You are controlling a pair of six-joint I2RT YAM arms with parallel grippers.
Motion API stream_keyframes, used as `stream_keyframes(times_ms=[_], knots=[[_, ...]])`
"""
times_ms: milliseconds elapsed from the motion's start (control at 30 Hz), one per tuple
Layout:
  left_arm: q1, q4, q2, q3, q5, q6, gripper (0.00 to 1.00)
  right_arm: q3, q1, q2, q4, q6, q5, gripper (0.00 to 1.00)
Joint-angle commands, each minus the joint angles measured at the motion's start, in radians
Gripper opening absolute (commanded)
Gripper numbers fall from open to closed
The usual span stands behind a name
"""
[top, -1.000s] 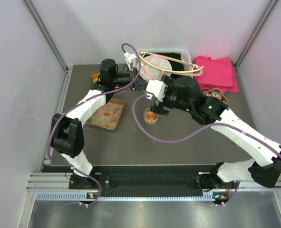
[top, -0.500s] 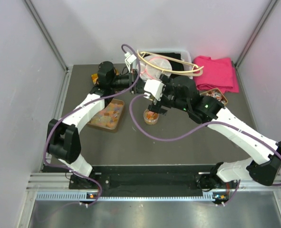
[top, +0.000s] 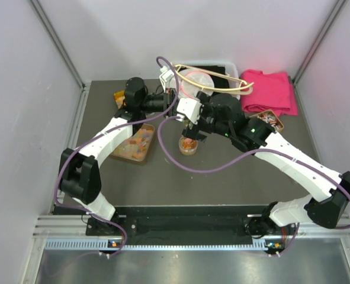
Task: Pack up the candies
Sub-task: Pick up the bottle lid at the center of the board.
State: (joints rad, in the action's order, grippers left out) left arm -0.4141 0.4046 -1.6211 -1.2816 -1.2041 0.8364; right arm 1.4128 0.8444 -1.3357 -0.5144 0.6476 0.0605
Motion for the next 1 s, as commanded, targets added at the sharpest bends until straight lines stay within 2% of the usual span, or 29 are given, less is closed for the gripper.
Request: stream_keyframes(times_ms=[0, 400, 767, 967], knots=[[-0.003, 0.059, 0.03, 0.002, -0.02, -0.005, 0.0, 0.061, 0.01, 0.001, 0.037, 0.01, 0.019, 0.99], [-0.003, 0.033, -0.008, -0.004, 0.001, -0.02, 0.0, 0.017, 0.031, 0.013, 0.067, 0.049, 0.075, 0.99], [-0.005, 0.025, -0.016, -0.004, 0.003, -0.03, 0.0, 0.038, 0.035, -0.002, 0.045, 0.038, 0.047, 0.99], [-0.006, 0.023, -0.016, -0.002, 0.005, -0.033, 0.01, 0.046, 0.035, -0.002, 0.031, 0.043, 0.044, 0.81]])
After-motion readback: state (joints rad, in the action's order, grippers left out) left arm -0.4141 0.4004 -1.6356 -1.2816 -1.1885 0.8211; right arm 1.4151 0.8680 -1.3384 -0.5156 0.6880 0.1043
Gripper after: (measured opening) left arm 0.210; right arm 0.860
